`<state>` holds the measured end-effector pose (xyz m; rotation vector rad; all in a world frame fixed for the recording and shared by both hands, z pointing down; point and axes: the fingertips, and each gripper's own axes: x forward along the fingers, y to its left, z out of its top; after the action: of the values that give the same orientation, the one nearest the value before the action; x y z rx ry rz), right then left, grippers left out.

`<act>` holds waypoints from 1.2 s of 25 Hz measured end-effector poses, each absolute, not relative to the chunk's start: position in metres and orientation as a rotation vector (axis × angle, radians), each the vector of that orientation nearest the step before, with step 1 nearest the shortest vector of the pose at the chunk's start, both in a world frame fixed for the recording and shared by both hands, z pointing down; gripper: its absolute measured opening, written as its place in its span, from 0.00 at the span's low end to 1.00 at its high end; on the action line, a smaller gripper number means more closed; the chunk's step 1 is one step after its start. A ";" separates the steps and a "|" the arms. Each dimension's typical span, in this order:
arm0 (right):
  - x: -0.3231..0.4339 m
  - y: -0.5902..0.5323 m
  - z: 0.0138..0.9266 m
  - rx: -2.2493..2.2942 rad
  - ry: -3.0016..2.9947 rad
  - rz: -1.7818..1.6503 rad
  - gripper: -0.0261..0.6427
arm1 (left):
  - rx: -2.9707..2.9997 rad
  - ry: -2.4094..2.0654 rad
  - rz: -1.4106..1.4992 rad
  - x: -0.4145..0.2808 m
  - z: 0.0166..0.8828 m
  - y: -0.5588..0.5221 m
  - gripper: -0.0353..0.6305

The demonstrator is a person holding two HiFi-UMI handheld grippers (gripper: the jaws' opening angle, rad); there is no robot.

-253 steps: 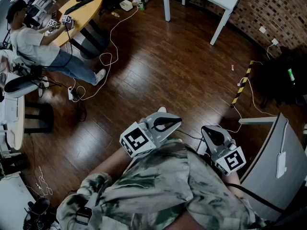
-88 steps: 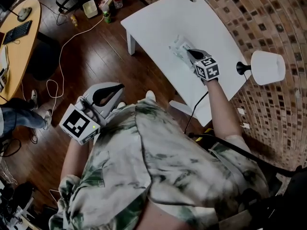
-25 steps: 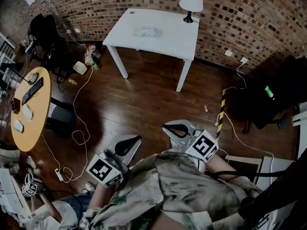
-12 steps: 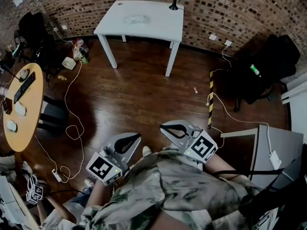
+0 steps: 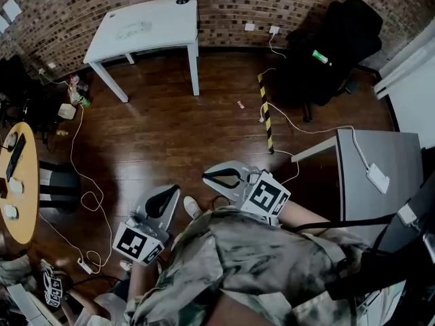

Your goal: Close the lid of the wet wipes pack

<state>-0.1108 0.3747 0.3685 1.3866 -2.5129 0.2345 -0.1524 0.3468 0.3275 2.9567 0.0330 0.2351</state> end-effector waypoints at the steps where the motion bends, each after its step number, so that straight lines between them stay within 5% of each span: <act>1: -0.106 0.387 0.371 1.377 -2.513 0.229 0.04 | 2.963 0.031 0.229 -0.146 0.326 0.359 0.06; 30: -0.104 0.534 0.372 1.295 -2.594 0.140 0.04 | 2.946 -0.016 0.299 -0.137 0.348 0.516 0.06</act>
<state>-0.1041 0.5344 0.3721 1.2948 -2.5944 0.1402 -0.1374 0.5156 0.3483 2.9455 -0.0163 0.2990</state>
